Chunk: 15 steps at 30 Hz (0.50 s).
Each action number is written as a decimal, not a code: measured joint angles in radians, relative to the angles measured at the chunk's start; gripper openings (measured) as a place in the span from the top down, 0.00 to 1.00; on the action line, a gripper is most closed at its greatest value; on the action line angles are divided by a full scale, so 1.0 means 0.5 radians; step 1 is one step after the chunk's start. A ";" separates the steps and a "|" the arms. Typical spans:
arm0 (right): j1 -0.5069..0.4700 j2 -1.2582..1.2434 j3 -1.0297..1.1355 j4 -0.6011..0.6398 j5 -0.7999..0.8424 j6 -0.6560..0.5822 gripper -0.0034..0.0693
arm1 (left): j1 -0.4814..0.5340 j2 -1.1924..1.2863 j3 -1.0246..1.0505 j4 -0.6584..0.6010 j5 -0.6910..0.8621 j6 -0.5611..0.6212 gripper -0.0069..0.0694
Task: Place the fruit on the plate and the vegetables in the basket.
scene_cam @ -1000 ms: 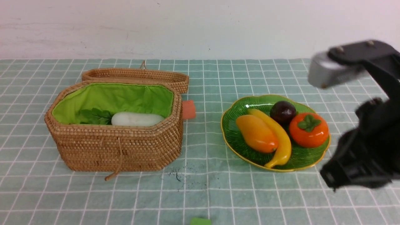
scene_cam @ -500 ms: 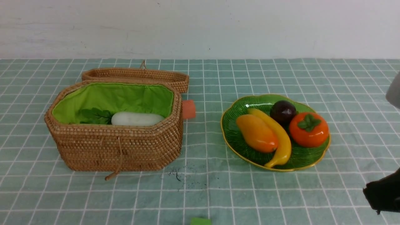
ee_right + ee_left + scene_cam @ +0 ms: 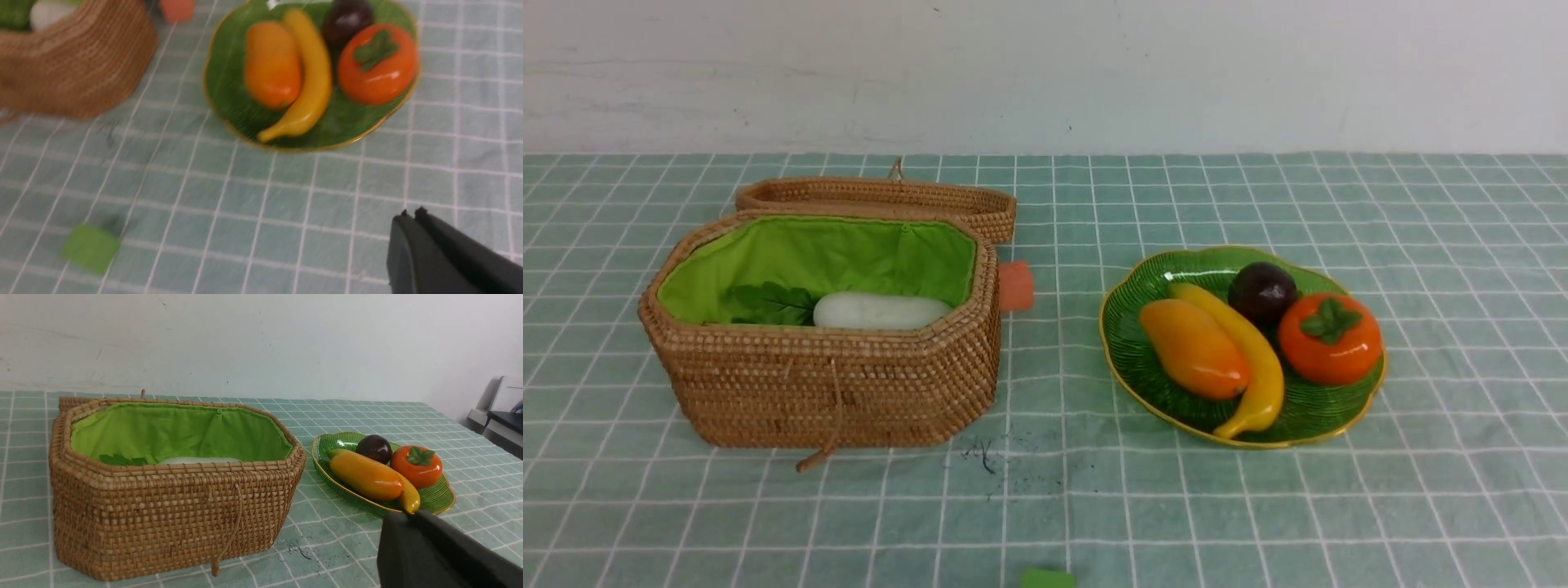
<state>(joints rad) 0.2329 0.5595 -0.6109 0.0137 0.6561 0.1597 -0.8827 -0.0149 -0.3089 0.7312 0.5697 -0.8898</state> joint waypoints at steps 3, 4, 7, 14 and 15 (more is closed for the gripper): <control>-0.263 -0.469 0.594 -0.005 -0.461 0.000 0.98 | 0.000 0.000 0.000 0.000 0.000 0.000 0.91; -0.327 -0.581 0.769 -0.007 -0.534 0.000 0.98 | 0.000 0.000 0.000 0.000 0.000 0.000 0.91; -0.438 -0.875 1.110 -0.014 -0.663 0.000 0.98 | 0.000 0.000 0.000 0.000 0.000 0.000 0.91; -0.508 -1.141 1.258 -0.059 -0.548 0.001 0.98 | 0.000 0.000 0.000 0.000 0.003 0.000 0.90; -0.508 -1.141 1.258 -0.061 -0.548 0.001 0.98 | 0.000 0.000 0.000 0.000 0.003 0.000 0.90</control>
<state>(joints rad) -0.0213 -0.0108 0.0181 -0.0170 0.3821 0.1601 -0.8827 -0.0149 -0.3089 0.7312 0.5714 -0.8898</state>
